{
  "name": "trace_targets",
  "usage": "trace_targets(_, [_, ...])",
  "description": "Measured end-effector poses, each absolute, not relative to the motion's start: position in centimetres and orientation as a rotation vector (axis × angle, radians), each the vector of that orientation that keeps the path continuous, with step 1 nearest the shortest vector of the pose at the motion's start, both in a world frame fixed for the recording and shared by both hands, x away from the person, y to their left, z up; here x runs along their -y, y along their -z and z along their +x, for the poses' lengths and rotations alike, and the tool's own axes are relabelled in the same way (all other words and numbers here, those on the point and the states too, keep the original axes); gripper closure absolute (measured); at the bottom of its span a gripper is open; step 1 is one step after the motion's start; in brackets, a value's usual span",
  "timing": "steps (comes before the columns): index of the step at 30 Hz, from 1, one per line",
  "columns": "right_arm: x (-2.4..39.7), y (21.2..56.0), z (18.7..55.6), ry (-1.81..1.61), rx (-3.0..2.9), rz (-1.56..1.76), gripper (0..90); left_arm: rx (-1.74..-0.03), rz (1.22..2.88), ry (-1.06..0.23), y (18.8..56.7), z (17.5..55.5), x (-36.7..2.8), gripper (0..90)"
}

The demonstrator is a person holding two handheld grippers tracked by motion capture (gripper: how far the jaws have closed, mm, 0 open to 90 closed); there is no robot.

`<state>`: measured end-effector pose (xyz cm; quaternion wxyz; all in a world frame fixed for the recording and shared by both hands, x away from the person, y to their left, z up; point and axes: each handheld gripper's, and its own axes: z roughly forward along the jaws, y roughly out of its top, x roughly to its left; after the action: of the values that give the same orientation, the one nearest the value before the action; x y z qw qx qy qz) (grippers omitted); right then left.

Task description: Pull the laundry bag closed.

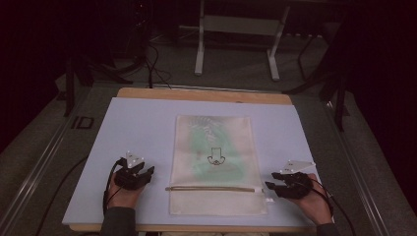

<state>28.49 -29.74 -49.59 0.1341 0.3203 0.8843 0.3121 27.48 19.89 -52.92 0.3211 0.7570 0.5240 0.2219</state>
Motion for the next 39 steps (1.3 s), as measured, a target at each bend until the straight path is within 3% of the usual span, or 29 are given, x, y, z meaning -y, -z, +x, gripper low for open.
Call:
trace_targets(16, [26.0,47.9,28.1,-0.926,-2.663,0.738,55.0,-1.382,1.968,-0.586,52.8,27.4,-20.1,57.0])
trace_targets(39, [20.6,48.3,28.8,-0.900,-2.771,0.556,55.1,-1.377,1.983,-0.562,52.9,27.4,-20.1,57.1])
